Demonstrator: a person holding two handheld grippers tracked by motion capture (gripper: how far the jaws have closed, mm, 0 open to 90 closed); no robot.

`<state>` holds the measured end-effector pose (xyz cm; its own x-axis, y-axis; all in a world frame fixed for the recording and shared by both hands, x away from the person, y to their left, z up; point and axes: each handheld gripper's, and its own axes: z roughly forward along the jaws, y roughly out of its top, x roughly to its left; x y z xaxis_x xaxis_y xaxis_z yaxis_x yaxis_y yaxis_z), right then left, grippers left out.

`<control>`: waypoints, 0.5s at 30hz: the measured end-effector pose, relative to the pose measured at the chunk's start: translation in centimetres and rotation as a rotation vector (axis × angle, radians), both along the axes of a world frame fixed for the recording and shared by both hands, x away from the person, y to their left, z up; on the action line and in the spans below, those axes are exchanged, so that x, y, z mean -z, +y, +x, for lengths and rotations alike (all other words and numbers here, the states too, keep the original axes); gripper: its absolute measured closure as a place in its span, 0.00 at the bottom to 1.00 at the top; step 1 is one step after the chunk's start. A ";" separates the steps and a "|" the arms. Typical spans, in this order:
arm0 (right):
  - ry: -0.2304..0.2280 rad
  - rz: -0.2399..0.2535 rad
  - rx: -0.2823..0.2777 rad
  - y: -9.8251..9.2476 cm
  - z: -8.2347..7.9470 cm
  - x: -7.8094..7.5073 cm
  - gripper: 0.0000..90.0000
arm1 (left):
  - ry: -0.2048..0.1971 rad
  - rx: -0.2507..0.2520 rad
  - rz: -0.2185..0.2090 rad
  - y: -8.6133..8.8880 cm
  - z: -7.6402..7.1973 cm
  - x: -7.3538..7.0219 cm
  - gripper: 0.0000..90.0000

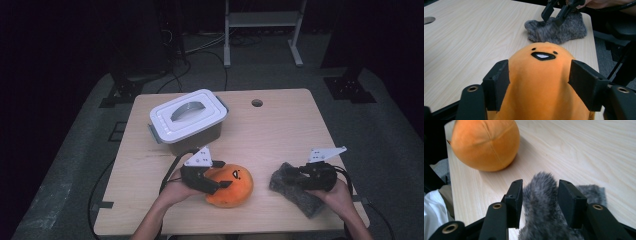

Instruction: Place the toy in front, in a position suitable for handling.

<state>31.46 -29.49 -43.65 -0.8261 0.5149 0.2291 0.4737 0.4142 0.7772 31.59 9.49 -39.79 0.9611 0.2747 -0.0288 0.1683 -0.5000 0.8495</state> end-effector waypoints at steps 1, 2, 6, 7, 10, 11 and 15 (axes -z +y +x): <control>0.000 0.001 0.000 0.1 0.0 -0.1 0.58 | 0.001 -0.003 -0.007 0.0 0.0 0.0 0.34; 0.001 0.005 -0.001 0.1 0.0 -0.1 0.58 | 0.003 -0.005 -0.010 0.1 0.1 -0.1 0.33; 0.002 0.015 -0.015 0.4 0.0 -0.2 0.56 | -0.006 -0.011 -0.015 0.6 0.3 -0.4 0.31; 0.003 0.019 -0.019 0.5 0.0 -0.2 0.56 | -0.005 -0.015 -0.019 0.8 0.4 -0.5 0.31; -0.001 0.029 -0.030 0.8 -0.1 -0.4 0.54 | -0.010 -0.023 -0.021 1.2 0.6 -0.9 0.29; -0.004 0.032 -0.033 0.9 -0.1 -0.5 0.53 | -0.015 -0.026 -0.020 1.4 0.6 -1.0 0.28; -0.012 0.044 -0.042 1.3 -0.3 -0.9 0.51 | -0.026 -0.039 -0.030 2.2 0.9 -1.6 0.25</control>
<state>31.17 -28.14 -42.73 -0.8498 0.4688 0.2409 0.4469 0.3987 0.8008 32.53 11.69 -38.19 0.9503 0.3109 -0.0131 0.1650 -0.4675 0.8684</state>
